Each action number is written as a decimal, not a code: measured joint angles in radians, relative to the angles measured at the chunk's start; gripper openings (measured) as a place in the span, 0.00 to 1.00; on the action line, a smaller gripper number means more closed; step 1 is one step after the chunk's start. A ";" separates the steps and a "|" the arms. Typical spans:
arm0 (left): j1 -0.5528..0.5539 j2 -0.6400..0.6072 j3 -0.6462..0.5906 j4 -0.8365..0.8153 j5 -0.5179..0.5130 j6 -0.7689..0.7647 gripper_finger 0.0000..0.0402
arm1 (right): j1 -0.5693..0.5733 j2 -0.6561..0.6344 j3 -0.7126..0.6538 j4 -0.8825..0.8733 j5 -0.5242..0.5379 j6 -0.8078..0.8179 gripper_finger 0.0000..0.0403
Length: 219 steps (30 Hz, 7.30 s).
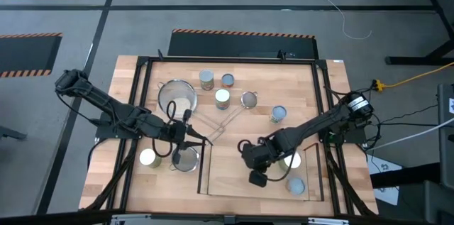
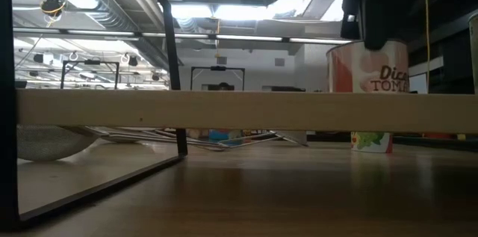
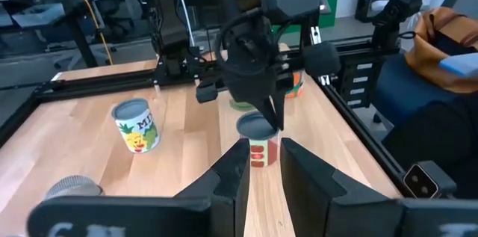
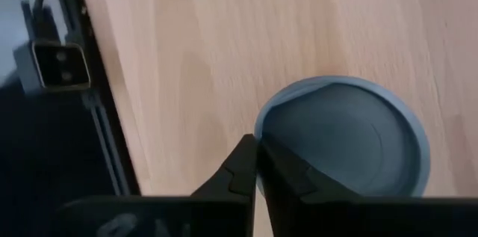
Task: Pick and place cans onto a shelf
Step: Put the small canned tomatoes on the shelf, then put the canned tomatoes on the shelf
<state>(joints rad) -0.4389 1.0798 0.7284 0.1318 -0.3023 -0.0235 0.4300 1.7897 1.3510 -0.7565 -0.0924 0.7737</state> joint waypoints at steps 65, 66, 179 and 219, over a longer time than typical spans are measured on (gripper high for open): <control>0.000 0.001 0.001 -0.004 0.001 0.000 0.17 | -0.016 -0.058 0.018 -0.105 0.255 -0.402 0.25; 0.000 0.001 0.001 -0.004 0.001 0.000 0.17 | -0.016 -0.058 0.018 -0.105 0.255 -0.410 0.25; 0.000 0.001 0.001 -0.007 0.008 0.000 0.17 | 0.122 -0.042 0.222 -0.280 0.255 -0.565 0.27; 0.000 0.001 0.001 -0.020 0.008 -0.001 0.17 | -0.644 0.002 -0.048 0.494 0.019 -1.171 0.27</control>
<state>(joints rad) -0.4390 1.0805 0.7296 0.1116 -0.2939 -0.0241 -0.2138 1.7916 1.3031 -0.2624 -0.0738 -0.3977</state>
